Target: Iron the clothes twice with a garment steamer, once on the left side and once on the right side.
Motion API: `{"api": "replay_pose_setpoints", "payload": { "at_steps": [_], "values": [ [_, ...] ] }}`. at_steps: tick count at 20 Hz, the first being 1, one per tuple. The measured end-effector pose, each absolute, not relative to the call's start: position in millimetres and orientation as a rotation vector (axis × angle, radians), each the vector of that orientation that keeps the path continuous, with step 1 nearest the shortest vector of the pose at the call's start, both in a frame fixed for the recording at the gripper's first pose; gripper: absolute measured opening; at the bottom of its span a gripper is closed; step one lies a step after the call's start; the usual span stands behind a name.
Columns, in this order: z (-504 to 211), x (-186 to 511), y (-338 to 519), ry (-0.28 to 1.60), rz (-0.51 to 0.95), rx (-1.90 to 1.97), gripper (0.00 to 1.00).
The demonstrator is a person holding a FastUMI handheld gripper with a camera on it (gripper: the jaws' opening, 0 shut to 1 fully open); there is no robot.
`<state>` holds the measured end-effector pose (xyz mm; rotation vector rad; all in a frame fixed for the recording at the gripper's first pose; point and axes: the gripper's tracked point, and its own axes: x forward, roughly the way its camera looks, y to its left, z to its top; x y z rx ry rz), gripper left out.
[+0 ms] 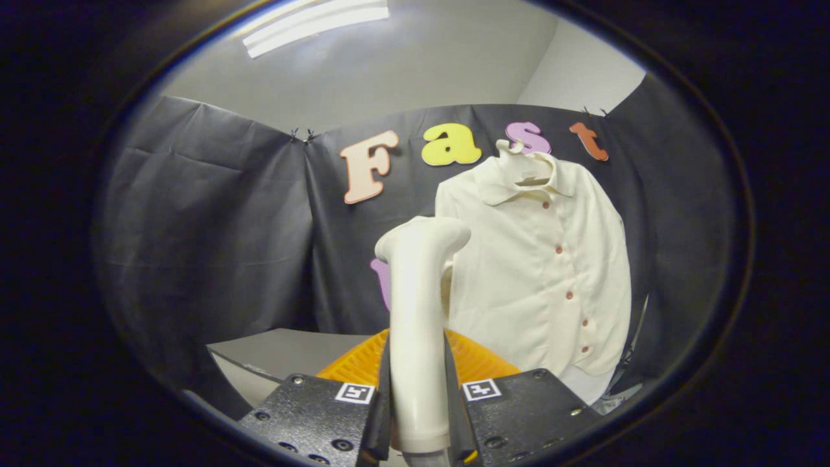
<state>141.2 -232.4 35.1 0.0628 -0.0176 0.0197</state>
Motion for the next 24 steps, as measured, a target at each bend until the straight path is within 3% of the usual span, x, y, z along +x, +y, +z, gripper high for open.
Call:
{"api": "replay_pose_setpoints", "payload": {
  "at_steps": [15, 24],
  "values": [
    [29, 234, -335, -0.050, -0.062, 0.103, 0.35],
    [-16, 228, -343, -0.011, -0.052, 0.149, 0.35]
  ]
}}
